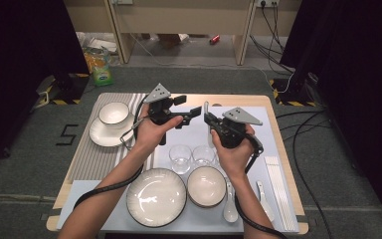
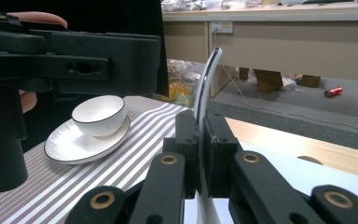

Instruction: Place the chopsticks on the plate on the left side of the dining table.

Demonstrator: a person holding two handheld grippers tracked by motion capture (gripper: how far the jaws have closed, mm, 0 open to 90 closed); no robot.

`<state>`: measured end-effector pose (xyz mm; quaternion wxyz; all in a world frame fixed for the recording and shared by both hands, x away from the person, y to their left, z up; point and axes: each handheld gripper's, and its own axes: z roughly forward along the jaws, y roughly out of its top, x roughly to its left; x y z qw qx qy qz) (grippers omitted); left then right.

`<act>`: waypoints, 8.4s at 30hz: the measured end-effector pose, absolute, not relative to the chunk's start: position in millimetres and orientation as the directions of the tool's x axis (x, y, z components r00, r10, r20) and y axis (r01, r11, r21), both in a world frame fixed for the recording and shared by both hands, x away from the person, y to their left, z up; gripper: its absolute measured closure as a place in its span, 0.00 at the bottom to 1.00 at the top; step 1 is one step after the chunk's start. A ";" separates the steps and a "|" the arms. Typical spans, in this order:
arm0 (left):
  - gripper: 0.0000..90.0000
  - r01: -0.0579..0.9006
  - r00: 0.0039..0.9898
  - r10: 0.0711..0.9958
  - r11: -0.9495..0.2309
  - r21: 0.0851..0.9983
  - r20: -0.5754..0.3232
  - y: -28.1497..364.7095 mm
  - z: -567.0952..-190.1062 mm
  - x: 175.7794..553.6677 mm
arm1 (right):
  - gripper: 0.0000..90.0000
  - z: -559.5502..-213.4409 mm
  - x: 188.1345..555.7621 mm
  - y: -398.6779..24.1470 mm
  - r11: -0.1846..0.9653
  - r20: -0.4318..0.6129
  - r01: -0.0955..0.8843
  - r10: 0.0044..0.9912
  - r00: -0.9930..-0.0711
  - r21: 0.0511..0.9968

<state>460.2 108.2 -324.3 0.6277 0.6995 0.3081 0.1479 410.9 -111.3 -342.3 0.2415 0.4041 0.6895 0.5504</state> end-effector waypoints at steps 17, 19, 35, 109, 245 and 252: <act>0.28 0.249 0.776 0.601 -0.015 0.968 -0.191 100.0 -320.0 462.0 | 0.96 -342.8 410.8 -108.9 0.071 0.108 0.288 0.820 -0.562 0.955; 0.29 0.251 0.778 0.598 -0.014 0.968 -0.193 98.9 -319.7 462.0 | 0.95 -342.9 410.8 -108.5 0.071 0.109 0.288 0.820 -0.562 0.955; 0.33 0.267 0.786 0.582 -0.017 0.964 -0.207 90.9 -322.0 463.0 | 0.95 -342.4 411.4 -106.7 0.077 0.096 0.274 0.817 -0.568 0.959; 0.67 0.305 0.791 0.552 0.021 0.952 -0.266 80.8 -322.4 465.4 | 0.95 -341.2 407.3 -101.9 0.076 0.077 0.234 0.809 -0.582 0.969; 0.81 0.209 0.743 0.646 0.025 0.978 -0.175 121.6 -320.3 462.2 | 0.68 -360.3 363.6 -164.9 0.063 0.136 0.360 0.853 -0.503 0.931; 0.81 0.209 0.737 0.652 0.028 0.977 -0.176 125.5 -320.6 462.5 | 0.67 -361.3 362.3 -165.6 0.066 0.135 0.361 0.853 -0.505 0.930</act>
